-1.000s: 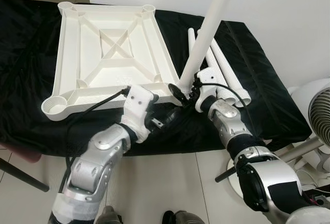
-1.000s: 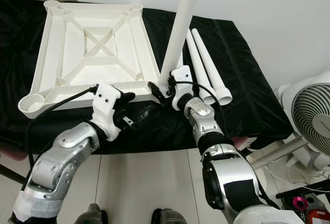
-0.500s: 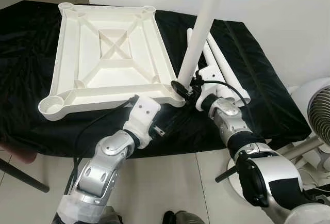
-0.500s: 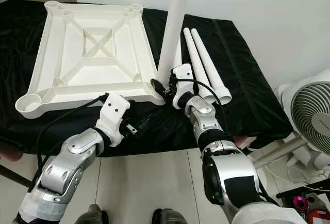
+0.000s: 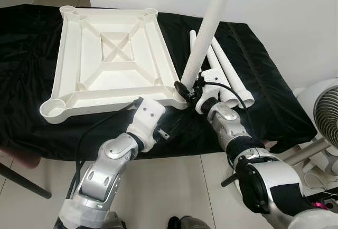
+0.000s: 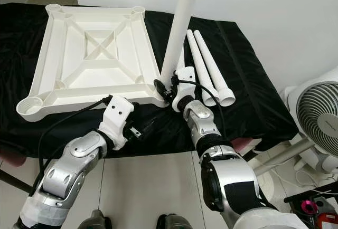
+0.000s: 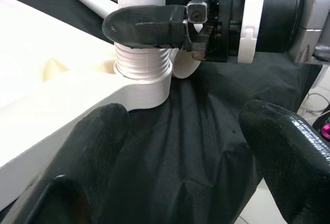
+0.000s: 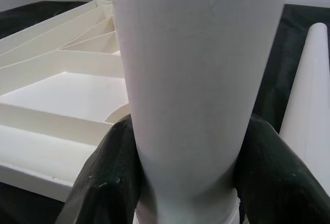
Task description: Building children table
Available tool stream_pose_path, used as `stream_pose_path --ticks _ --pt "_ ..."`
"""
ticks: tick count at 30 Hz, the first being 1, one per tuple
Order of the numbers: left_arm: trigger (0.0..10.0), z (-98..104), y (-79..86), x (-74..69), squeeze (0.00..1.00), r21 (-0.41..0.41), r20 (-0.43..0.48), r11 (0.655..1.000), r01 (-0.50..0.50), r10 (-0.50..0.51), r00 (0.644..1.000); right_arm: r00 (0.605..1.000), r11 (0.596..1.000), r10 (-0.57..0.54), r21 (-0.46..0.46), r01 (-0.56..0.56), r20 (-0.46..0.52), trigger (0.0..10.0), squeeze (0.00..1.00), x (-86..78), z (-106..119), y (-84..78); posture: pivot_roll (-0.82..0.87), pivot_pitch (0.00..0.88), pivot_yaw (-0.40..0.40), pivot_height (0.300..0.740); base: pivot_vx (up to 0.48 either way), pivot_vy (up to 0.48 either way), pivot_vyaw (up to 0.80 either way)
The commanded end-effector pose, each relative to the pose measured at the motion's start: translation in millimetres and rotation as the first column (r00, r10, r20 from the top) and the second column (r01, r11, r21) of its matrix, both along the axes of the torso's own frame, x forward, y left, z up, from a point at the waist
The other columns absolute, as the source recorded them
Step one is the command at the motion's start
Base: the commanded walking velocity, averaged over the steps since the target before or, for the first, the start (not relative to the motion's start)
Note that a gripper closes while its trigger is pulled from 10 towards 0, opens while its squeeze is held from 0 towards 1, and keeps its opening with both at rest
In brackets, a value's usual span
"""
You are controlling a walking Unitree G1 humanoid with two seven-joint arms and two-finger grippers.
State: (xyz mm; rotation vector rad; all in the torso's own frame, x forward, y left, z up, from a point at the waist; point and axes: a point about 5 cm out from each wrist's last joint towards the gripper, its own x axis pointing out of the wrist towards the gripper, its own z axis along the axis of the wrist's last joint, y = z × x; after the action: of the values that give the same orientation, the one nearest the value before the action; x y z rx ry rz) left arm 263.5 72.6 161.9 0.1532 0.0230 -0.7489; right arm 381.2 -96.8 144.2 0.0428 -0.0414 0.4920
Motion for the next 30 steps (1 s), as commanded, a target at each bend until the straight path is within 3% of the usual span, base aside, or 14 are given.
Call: stream_pose_path --ticks 1,6,10,15,21,27,28,30 --pt "10.0 -1.1 -1.1 1.2 0.0 -0.004 0.012 0.999 -0.047 0.047 0.999 0.992 0.999 -0.044 -0.015 0.043 -0.115 10.0 0.0 -5.8 -23.7 -0.1 0.07 0.078 -0.081 0.74 0.0 0.0 0.0" --pt "10.0 0.2 1.3 2.5 0.0 -0.016 0.013 0.998 -0.059 0.059 0.998 0.982 0.99 -0.139 -0.027 0.136 -0.127 10.0 0.0 -3.6 -22.9 2.9 0.07 0.073 -0.086 0.74 0.0 0.0 0.0" --pt "10.0 2.9 11.5 7.8 0.0 -0.01 0.029 0.996 -0.093 0.093 0.995 0.946 0.959 -0.277 0.017 0.284 -0.168 10.0 0.0 -3.2 -22.8 13.1 0.08 0.061 -0.101 0.74 0.0 0.0 0.0" --pt "10.0 5.7 23.0 12.0 0.0 -0.001 0.046 0.993 -0.122 0.122 0.991 0.925 0.929 -0.345 0.079 0.361 -0.159 10.0 0.0 -7.0 -18.7 29.0 0.08 0.055 -0.108 0.74 0.0 0.0 0.0" --pt "10.0 8.6 32.5 17.4 0.0 0.0 0.057 0.989 -0.146 0.146 0.988 0.935 0.94 -0.311 0.091 0.329 -0.168 10.0 0.0 -11.2 -20.2 40.6 0.07 0.047 -0.114 0.74 0.0 0.0 0.0" --pt "10.0 9.4 34.0 18.9 0.0 0.003 0.062 0.989 -0.149 0.148 0.987 0.937 0.941 -0.312 0.086 0.328 -0.157 10.0 0.0 -11.1 -18.8 40.9 0.08 0.041 -0.113 0.74 0.0 0.0 0.0" --pt "10.0 9.7 33.9 18.9 0.0 0.002 0.064 0.989 -0.148 0.147 0.987 0.944 0.944 -0.299 0.101 0.314 -0.14 10.0 1.0 -10.8 -16.2 40.6 0.08 0.041 -0.113 0.74 0.0 0.0 0.0" --pt "10.0 9.6 32.9 18.4 0.0 0.001 0.066 0.989 -0.145 0.144 0.987 0.954 0.947 -0.29 0.12 0.298 -0.078 10.0 1.0 -9.9 -8.8 36.8 0.08 0.04 -0.113 0.74 0.0 0.0 0.0"
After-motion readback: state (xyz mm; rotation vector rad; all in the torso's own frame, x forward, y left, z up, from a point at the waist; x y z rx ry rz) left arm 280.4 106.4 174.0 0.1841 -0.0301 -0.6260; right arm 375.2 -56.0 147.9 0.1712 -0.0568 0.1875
